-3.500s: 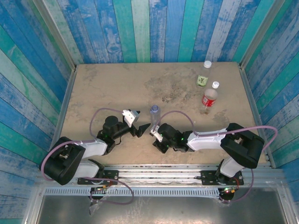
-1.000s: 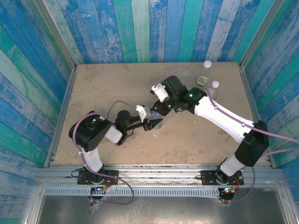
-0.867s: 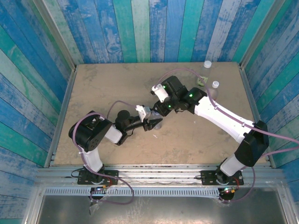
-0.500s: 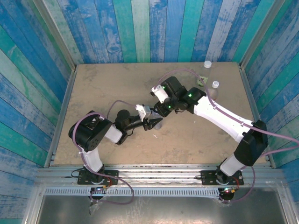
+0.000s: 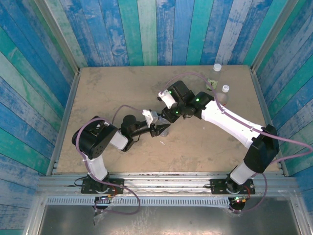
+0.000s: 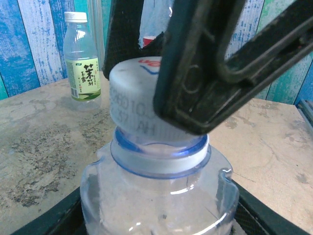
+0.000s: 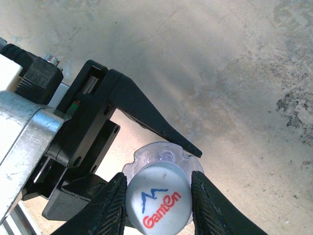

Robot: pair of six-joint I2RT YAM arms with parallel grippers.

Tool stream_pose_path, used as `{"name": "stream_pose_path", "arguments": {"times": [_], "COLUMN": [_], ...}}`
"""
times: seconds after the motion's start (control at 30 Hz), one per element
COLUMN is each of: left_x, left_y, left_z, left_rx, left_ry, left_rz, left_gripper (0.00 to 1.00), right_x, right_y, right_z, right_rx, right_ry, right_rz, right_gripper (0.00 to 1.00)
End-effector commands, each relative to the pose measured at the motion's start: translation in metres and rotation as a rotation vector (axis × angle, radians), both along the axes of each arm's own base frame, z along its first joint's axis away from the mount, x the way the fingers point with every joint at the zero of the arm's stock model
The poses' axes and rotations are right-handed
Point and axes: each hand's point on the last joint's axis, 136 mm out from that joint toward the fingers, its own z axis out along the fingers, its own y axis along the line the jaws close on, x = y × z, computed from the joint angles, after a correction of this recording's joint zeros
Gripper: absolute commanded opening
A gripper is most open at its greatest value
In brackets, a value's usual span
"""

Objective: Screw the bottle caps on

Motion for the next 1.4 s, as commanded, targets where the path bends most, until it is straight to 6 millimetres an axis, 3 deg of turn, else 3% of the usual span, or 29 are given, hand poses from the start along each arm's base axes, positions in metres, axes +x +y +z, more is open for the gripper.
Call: {"name": "stream_pose_path", "arguments": {"times": [0.0, 0.3, 0.67, 0.97, 1.13, 1.27, 1.37], "left_x": [0.003, 0.004, 0.006, 0.006, 0.005, 0.006, 0.005], "left_y": [-0.002, -0.001, -0.001, -0.002, -0.002, -0.001, -0.001], "left_z": [-0.011, -0.011, -0.013, -0.012, -0.012, -0.013, -0.013], "left_rx": [0.023, 0.013, 0.008, 0.004, 0.005, 0.007, 0.009], "left_ry": [0.016, 0.023, 0.033, 0.035, 0.035, 0.035, 0.034], "left_rz": [-0.006, 0.003, 0.009, 0.002, 0.003, 0.005, 0.006], "left_gripper": [0.61, 0.59, 0.58, 0.58, 0.58, 0.58, 0.58], "right_x": [0.004, 0.003, 0.0, -0.003, -0.001, -0.002, -0.003], "right_y": [-0.004, -0.012, -0.005, -0.008, -0.006, -0.006, -0.006], "right_z": [-0.011, -0.017, -0.016, -0.028, -0.018, -0.01, -0.003], "right_rx": [-0.031, 0.002, 0.159, 0.093, 0.128, 0.137, 0.153], "right_ry": [0.038, 0.106, 0.06, 0.006, -0.019, -0.038, -0.051], "right_rz": [-0.035, -0.128, -0.142, -0.104, -0.108, -0.1, -0.092], "right_gripper": [0.36, 0.35, 0.34, 0.38, 0.39, 0.45, 0.58]}}
